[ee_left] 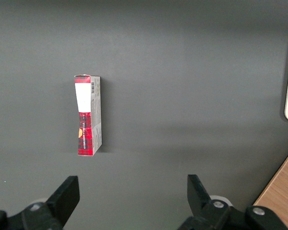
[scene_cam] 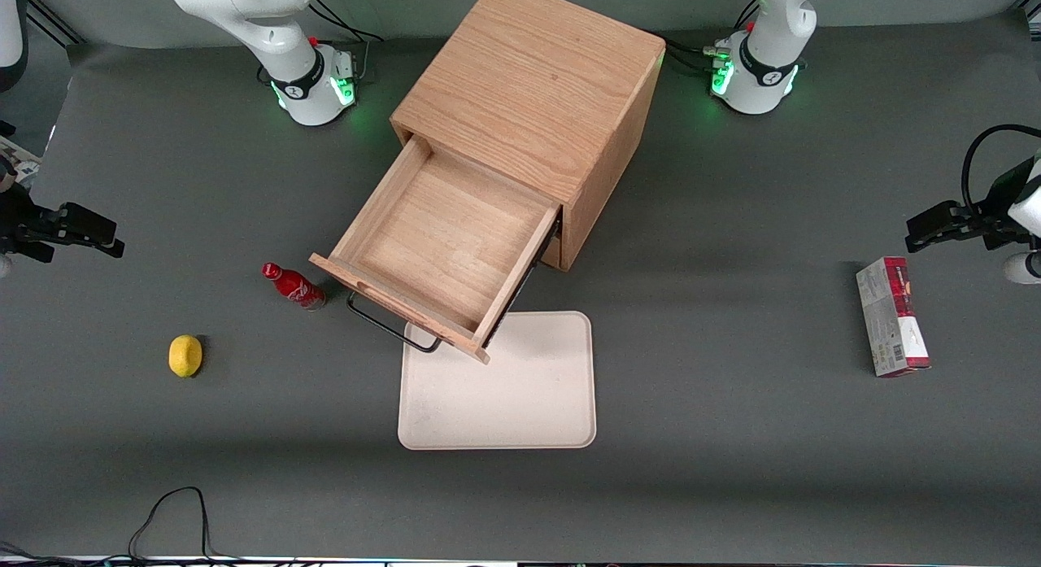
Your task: Open upper drawer
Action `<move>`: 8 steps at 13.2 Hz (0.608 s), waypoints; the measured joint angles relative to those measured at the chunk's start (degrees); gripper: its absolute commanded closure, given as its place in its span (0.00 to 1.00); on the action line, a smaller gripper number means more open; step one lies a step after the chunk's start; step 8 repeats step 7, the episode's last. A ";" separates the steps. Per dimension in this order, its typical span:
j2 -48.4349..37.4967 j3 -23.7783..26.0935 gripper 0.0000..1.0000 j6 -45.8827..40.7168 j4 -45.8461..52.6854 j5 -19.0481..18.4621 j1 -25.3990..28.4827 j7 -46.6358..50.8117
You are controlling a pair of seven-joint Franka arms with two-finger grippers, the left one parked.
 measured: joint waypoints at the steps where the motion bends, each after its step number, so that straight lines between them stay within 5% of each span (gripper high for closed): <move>1: -0.01 0.00 0.00 -0.17 0.01 0.00 0.01 0.01; 8: -0.10 -0.10 0.00 -2.87 0.09 0.00 0.21 0.78</move>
